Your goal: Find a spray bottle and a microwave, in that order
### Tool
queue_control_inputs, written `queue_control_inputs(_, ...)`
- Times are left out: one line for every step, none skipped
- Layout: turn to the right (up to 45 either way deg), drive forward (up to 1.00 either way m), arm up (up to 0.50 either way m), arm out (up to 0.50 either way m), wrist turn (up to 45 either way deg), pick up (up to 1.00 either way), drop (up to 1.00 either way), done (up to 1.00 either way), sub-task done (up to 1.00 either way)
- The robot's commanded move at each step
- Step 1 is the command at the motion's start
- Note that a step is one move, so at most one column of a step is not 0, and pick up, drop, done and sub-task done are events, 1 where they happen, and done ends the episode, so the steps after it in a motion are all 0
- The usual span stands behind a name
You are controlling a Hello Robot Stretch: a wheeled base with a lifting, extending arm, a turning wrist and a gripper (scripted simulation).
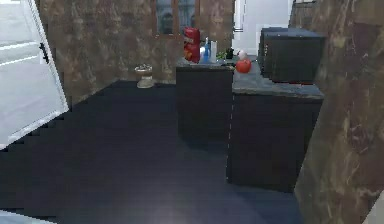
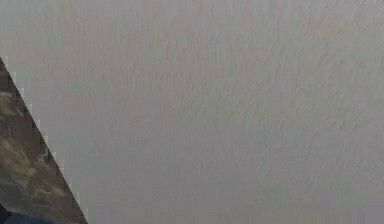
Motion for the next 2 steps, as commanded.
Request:
queue_control_inputs(0.0,1.0,0.0,0.0,0.0,0.0,0.0,0.0,0.0)
queue_control_inputs(0.0,0.4,0.0,0.0,0.0,0.0,0.0,0.0,0.0)
